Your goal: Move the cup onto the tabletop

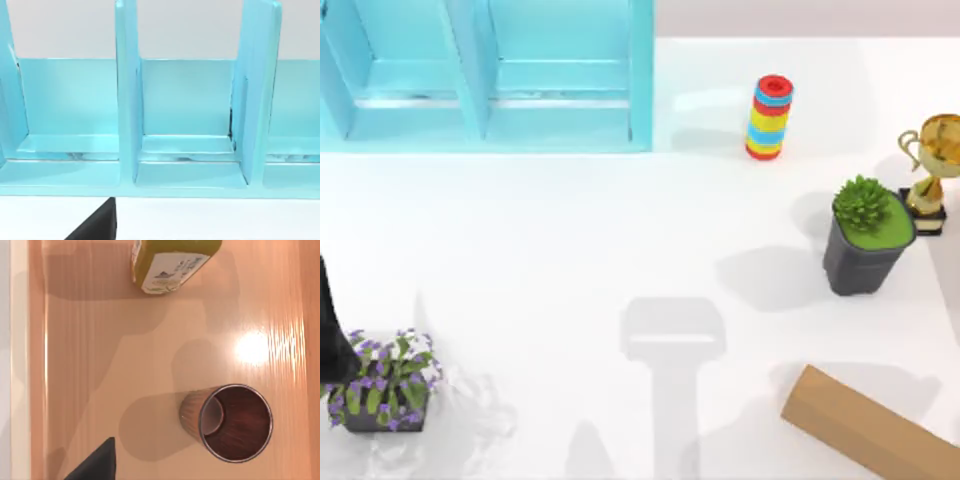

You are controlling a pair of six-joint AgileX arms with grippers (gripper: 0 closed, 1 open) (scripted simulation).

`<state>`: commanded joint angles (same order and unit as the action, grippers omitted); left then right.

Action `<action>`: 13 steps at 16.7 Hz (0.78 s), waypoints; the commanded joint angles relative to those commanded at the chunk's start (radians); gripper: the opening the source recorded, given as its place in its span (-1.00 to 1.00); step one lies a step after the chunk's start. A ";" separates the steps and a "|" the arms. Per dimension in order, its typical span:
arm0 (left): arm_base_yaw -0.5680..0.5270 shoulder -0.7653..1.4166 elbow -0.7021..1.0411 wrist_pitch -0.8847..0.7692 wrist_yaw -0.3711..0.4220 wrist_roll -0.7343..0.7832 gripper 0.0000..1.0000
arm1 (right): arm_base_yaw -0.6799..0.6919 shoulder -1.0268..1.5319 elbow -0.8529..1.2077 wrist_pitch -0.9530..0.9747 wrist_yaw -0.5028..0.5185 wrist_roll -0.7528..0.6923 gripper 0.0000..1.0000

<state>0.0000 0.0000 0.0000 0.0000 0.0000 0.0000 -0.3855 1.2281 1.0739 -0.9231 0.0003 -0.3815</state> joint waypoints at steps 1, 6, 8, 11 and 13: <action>0.000 0.000 0.000 0.000 0.000 0.000 1.00 | -0.024 0.079 0.066 -0.060 0.000 -0.024 1.00; 0.000 0.000 0.000 0.000 0.000 0.000 1.00 | -0.122 0.406 0.332 -0.306 -0.002 -0.122 1.00; 0.000 0.000 0.000 0.000 0.000 0.000 1.00 | -0.147 0.485 0.401 -0.369 -0.002 -0.146 1.00; 0.000 0.000 0.000 0.000 0.000 0.000 1.00 | -0.168 0.540 0.452 -0.409 -0.001 -0.160 1.00; 0.000 0.000 0.000 0.000 0.000 0.000 1.00 | -0.169 0.542 0.454 -0.410 -0.001 -0.160 1.00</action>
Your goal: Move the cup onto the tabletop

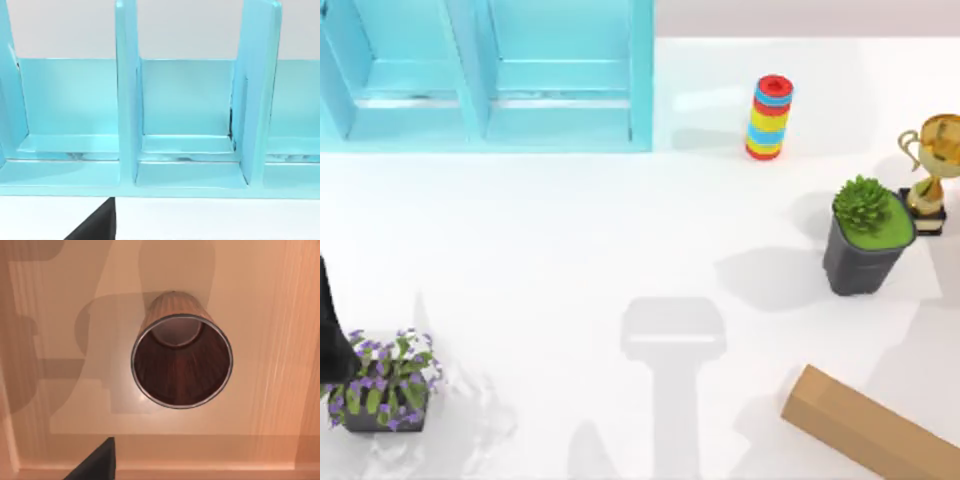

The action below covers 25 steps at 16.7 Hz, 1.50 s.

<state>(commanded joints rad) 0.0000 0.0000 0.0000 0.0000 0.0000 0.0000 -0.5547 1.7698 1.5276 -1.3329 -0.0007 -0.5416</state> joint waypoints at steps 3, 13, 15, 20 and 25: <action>0.000 0.000 0.000 0.000 0.000 0.000 1.00 | 0.005 -0.003 -0.003 0.002 0.000 0.001 1.00; 0.000 0.000 0.000 0.000 0.000 0.000 1.00 | -0.025 0.041 -0.266 0.306 0.001 -0.024 1.00; 0.000 0.000 0.000 0.000 0.000 0.000 1.00 | -0.007 0.063 -0.302 0.364 0.001 -0.005 1.00; 0.000 0.000 0.000 0.000 0.000 0.000 1.00 | 0.004 0.072 -0.315 0.387 0.000 0.005 1.00; 0.000 0.000 0.000 0.000 0.000 0.000 1.00 | 0.004 0.072 -0.315 0.387 0.000 0.005 0.25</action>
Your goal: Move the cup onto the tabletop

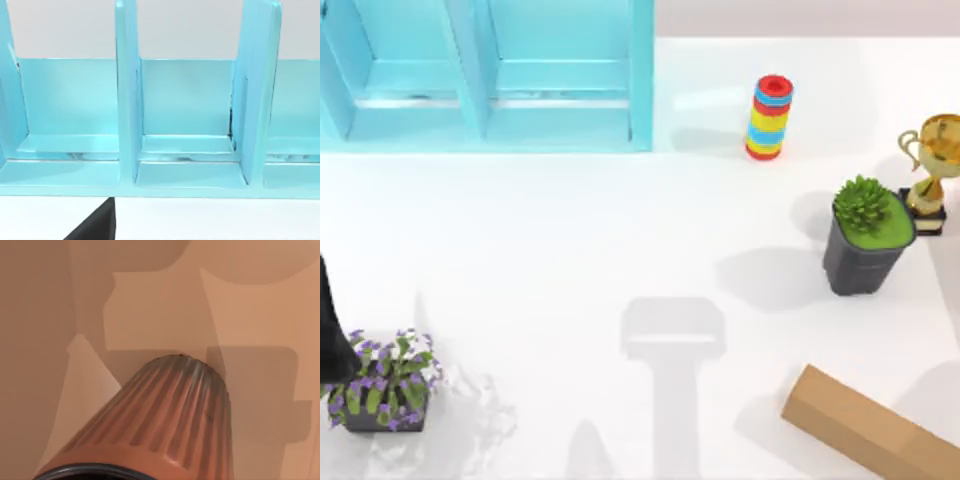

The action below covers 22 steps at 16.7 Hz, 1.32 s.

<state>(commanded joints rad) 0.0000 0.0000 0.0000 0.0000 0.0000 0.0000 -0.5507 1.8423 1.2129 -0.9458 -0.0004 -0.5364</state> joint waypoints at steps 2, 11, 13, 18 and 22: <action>0.000 0.000 0.000 0.000 0.000 0.000 1.00 | 0.000 0.000 0.000 0.000 0.000 0.000 -0.06; 0.000 0.000 0.000 0.000 0.000 0.000 1.00 | 0.000 0.000 0.000 0.000 0.000 0.000 -1.00; 0.000 0.000 0.000 0.000 0.000 0.000 1.00 | 0.000 0.000 0.000 0.000 0.000 0.000 -1.00; 0.000 0.000 0.000 0.000 0.000 0.000 1.00 | -0.002 -0.001 0.000 -0.003 0.000 0.002 -1.00; 0.000 0.000 0.000 0.000 0.000 0.000 1.00 | 0.015 -0.034 -0.010 -0.091 0.011 0.044 -1.00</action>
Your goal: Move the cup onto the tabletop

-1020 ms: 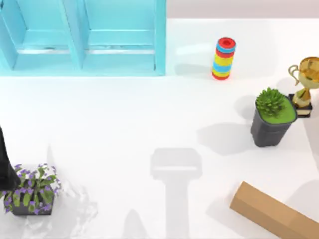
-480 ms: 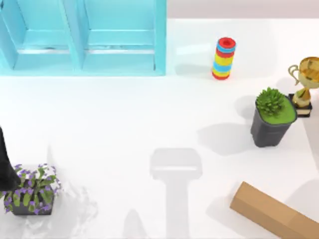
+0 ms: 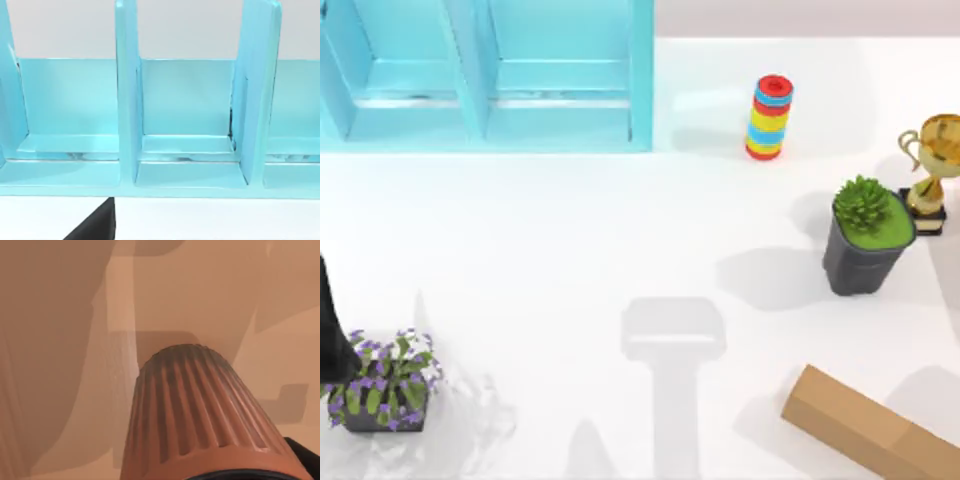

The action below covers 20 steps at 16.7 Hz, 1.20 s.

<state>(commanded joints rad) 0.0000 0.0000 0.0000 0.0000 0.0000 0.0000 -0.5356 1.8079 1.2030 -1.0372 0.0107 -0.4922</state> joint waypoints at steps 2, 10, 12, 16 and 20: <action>0.000 0.000 0.000 0.000 0.000 0.000 1.00 | 0.033 -0.034 0.009 -0.065 0.004 0.039 -1.00; 0.000 0.000 0.000 0.000 0.000 0.000 1.00 | 0.246 -0.171 0.139 -0.253 -0.009 0.221 -1.00; 0.000 0.000 0.000 0.000 0.000 0.000 1.00 | 0.275 -0.183 0.157 -0.273 -0.012 0.245 -1.00; 0.000 0.000 0.000 0.000 0.000 0.000 1.00 | 0.280 -0.185 0.160 -0.277 -0.013 0.250 -1.00; 0.000 0.000 0.000 0.000 0.000 0.000 1.00 | 0.309 -0.179 0.164 -0.274 -0.006 0.282 -1.00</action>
<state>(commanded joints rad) 0.0000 0.0000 0.0000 0.0000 0.0000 0.0000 -0.2264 1.6288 1.3674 -1.3111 0.0045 -0.2104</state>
